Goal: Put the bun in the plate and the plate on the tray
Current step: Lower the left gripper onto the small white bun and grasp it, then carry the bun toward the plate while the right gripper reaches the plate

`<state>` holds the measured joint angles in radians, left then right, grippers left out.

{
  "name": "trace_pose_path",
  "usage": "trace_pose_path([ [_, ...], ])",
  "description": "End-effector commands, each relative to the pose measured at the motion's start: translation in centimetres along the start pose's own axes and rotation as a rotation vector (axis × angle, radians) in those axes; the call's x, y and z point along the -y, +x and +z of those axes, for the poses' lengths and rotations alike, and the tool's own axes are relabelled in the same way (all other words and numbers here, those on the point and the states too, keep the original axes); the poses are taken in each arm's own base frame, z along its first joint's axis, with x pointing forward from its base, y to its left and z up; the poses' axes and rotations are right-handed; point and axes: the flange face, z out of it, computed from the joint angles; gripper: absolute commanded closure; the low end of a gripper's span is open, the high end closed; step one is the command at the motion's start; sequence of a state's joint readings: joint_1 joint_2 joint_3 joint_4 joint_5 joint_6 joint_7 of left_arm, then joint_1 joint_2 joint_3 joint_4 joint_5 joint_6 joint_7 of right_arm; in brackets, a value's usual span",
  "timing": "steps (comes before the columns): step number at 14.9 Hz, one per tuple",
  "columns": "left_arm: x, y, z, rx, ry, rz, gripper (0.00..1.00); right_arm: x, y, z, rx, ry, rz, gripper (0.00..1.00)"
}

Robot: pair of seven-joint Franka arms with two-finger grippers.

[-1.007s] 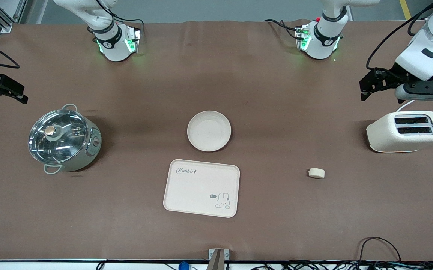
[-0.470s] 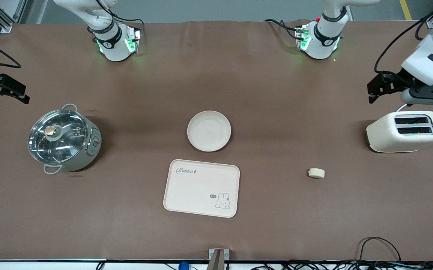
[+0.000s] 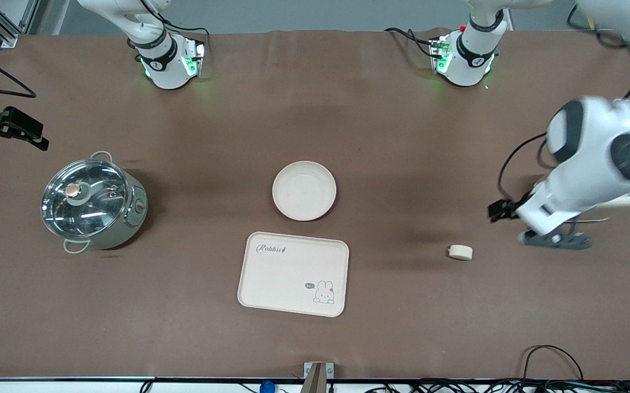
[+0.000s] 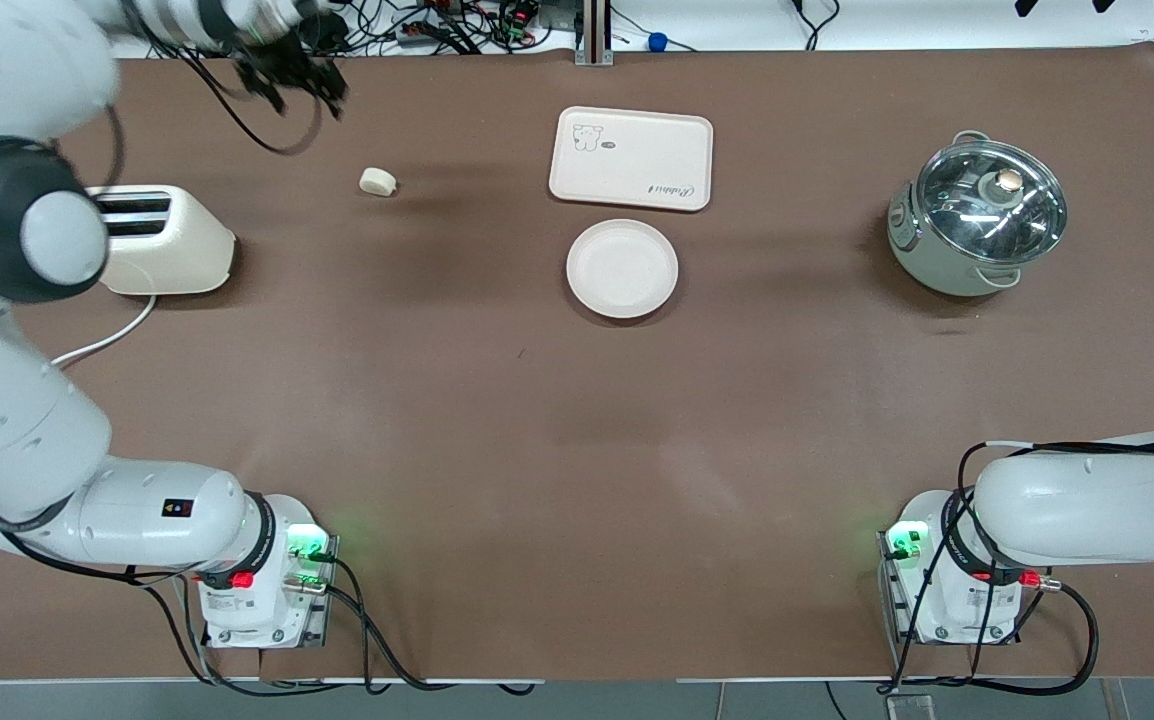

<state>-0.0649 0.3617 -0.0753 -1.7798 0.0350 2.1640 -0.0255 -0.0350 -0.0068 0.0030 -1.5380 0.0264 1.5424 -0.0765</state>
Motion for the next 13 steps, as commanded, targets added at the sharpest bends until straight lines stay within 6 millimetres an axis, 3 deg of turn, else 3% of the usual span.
trace_pose_path([
  [1,-1.3,-0.1,8.4,-0.049,-0.027,0.011,0.00,0.2,-0.5,0.2,0.026,0.025,-0.006,0.00],
  [3,-2.2,0.3,13.2,-0.082,-0.041,0.021,0.00,0.4,-0.2,2.1,0.035,0.048,-0.002,0.00],
  [5,-2.9,0.4,16.1,-0.119,-0.054,0.024,0.00,1.7,0.3,5.6,0.043,0.090,-0.001,0.00],
  [8,-2.9,0.5,16.7,-0.136,-0.049,0.036,0.00,6.7,0.5,10.6,0.065,0.113,-0.025,0.00],
  [10,-2.9,0.4,16.9,-0.133,-0.049,0.037,0.00,10.6,0.7,12.1,0.080,0.112,0.028,0.00],
  [12,-2.8,0.4,17.0,-0.132,-0.049,0.040,0.15,14.7,1.1,13.9,0.088,0.107,0.019,0.00],
  [13,-2.8,0.3,17.3,-0.128,-0.047,0.052,0.34,16.6,1.3,15.6,0.098,0.105,0.020,0.00],
])
